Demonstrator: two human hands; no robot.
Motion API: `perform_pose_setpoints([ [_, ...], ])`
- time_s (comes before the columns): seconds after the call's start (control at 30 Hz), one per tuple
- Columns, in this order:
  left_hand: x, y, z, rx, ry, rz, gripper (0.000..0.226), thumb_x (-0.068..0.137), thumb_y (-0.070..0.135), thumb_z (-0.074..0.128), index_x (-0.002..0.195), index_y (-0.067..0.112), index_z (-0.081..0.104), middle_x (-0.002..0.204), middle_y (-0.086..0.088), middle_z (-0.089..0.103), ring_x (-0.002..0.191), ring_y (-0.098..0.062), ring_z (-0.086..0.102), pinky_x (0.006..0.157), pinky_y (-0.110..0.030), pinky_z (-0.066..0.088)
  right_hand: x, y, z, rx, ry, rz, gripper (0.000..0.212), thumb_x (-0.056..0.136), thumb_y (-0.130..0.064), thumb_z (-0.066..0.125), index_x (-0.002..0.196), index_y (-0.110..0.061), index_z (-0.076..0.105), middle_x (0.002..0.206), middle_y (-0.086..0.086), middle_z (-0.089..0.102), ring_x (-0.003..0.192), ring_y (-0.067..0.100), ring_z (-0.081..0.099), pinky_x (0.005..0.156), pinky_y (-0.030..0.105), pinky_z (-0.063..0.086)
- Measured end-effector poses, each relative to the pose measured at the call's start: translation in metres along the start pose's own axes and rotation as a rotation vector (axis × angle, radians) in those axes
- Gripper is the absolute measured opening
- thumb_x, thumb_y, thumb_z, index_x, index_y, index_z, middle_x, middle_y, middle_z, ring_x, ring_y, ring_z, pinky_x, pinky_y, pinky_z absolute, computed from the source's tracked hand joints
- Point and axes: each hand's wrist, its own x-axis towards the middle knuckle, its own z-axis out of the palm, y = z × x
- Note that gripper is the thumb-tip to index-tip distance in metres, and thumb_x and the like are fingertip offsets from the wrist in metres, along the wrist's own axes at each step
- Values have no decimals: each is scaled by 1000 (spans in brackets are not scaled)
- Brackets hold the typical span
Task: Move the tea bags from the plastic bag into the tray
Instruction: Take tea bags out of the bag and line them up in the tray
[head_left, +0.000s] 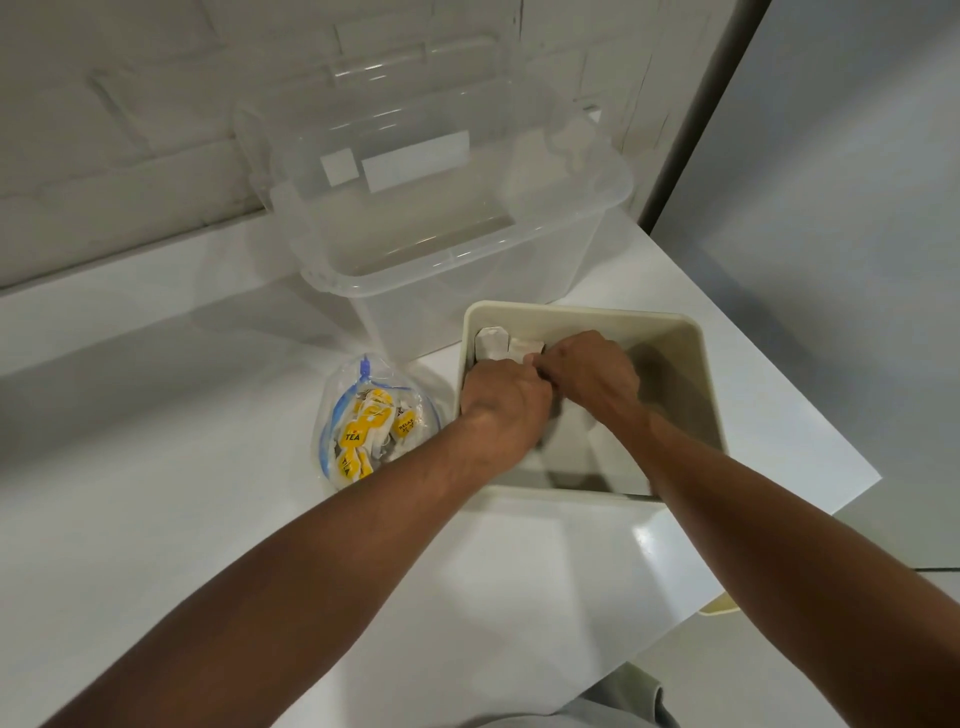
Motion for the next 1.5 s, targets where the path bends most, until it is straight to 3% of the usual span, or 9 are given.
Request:
perform_pose_setpoints([
  [0.2, -30, -13, -15, -181, 216, -22, 23, 98, 27, 49, 115, 22, 64, 114, 1, 67, 102, -24, 66, 69, -31, 31, -22, 11, -14, -120, -123, -185, 13, 85, -22, 59, 74, -23, 66, 80, -2, 69, 78, 24, 64, 76, 33, 53],
  [0.3, -47, -33, -18, -354, 279, -33, 30, 97, 44, 45, 119, 32, 61, 119, 4, 64, 104, -27, 64, 70, -32, 36, -23, 13, -9, -67, -279, -280, 21, 84, -14, 59, 75, -33, 62, 74, -7, 67, 70, 17, 63, 75, 35, 54],
  [0.5, -65, -85, -9, -575, 329, 19, 19, 96, 43, 49, 109, 45, 63, 110, 21, 63, 98, -7, 62, 72, -30, 47, -8, 17, -2, 237, -252, -221, 21, 82, -30, 67, 99, -43, 70, 66, -14, 63, 62, 15, 62, 67, 29, 56],
  [0.73, -74, -118, 5, -827, 311, -84, 20, 95, 31, 59, 105, 46, 68, 92, 34, 65, 78, 3, 65, 76, -32, 54, -24, 13, -12, 303, -283, -226, 14, 84, -38, 72, 96, -32, 72, 80, -5, 68, 60, 10, 62, 56, 16, 47],
  [0.93, -86, -140, 17, -1120, 232, -103, 29, 93, 11, 63, 102, 37, 73, 93, 14, 71, 75, -3, 70, 81, -31, 57, -54, -3, -36, 412, -367, -326, 12, 87, -28, 73, 99, -24, 73, 82, -3, 68, 60, 6, 59, 55, 13, 44],
  [1.03, -92, -147, 22, -1074, 187, -128, 23, 90, 17, 70, 99, 39, 72, 89, 14, 69, 71, 0, 65, 74, -23, 49, -66, -14, -45, 447, -351, -391, 13, 88, -26, 72, 100, -22, 73, 86, 3, 68, 62, 7, 60, 55, 12, 45],
  [1.2, -103, -149, 32, -833, 45, -251, 15, 79, 38, 79, 89, 41, 67, 87, 20, 68, 79, 0, 60, 78, -34, 51, -86, -38, -48, 393, -340, -493, 12, 88, -32, 71, 99, -29, 73, 83, -8, 68, 66, 8, 65, 60, 12, 47],
  [1.3, -107, -136, 38, -636, 7, -355, 27, 75, 60, 72, 94, 43, 63, 93, 19, 65, 94, -11, 61, 79, -33, 49, -93, -52, -40, 346, -314, -567, 11, 86, -35, 73, 97, -33, 73, 78, -12, 65, 66, 5, 63, 63, 17, 48],
  [1.5, -117, -115, 53, -472, 68, -441, 43, 74, 72, 65, 101, 39, 58, 93, 12, 64, 81, -16, 56, 64, -28, 34, -107, -61, -22, 236, -283, -686, 14, 87, -34, 71, 101, -34, 73, 86, -13, 65, 65, -3, 56, 66, 10, 42],
])
